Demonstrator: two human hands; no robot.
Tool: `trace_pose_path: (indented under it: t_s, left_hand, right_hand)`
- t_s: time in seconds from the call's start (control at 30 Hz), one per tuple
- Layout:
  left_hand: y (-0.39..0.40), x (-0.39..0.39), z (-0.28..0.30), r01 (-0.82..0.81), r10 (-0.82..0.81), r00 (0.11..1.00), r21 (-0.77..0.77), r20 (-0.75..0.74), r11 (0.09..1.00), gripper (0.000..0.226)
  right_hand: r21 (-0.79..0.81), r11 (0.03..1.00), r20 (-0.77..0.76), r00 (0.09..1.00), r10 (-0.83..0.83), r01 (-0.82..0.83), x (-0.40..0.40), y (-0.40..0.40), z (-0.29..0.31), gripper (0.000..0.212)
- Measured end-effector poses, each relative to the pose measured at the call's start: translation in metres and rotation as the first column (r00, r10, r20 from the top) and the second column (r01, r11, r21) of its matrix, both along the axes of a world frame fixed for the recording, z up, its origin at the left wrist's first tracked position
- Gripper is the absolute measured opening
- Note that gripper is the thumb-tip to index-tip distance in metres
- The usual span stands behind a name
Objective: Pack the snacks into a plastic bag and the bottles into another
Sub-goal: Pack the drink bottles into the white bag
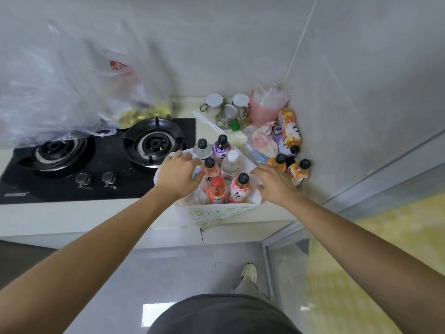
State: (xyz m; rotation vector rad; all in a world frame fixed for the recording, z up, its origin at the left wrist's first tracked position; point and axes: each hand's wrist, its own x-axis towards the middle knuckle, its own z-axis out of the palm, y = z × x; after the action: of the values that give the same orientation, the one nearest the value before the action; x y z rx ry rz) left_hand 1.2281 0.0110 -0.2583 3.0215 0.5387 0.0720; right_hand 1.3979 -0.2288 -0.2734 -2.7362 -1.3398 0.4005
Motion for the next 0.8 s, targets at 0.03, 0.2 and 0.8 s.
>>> trace_pose_path:
  t_s: [0.03, 0.2, 0.8]
  left_hand:
    - [-0.006, 0.007, 0.008, 0.025, -0.024, 0.999, -0.013, 0.039, 1.0, 0.035]
    - [-0.045, 0.058, 0.041, 0.185, -0.17, 0.974, -0.094, 0.149, 0.978, 0.039]
    - [-0.152, 0.192, -0.01, 0.222, -0.257, 0.951, -0.199, -0.172, 0.954, 0.035]
  right_hand:
    - [0.022, 1.0, 0.015, 1.0, -0.016, 0.016, 0.0, -0.004, 0.004, 0.046]
    - [0.196, 0.974, 0.151, 0.978, -0.145, 0.114, 0.008, -0.031, 0.022, 0.025]
    - [0.101, 0.928, 0.086, 0.926, -0.367, 0.359, 0.085, -0.084, 0.009, 0.037]
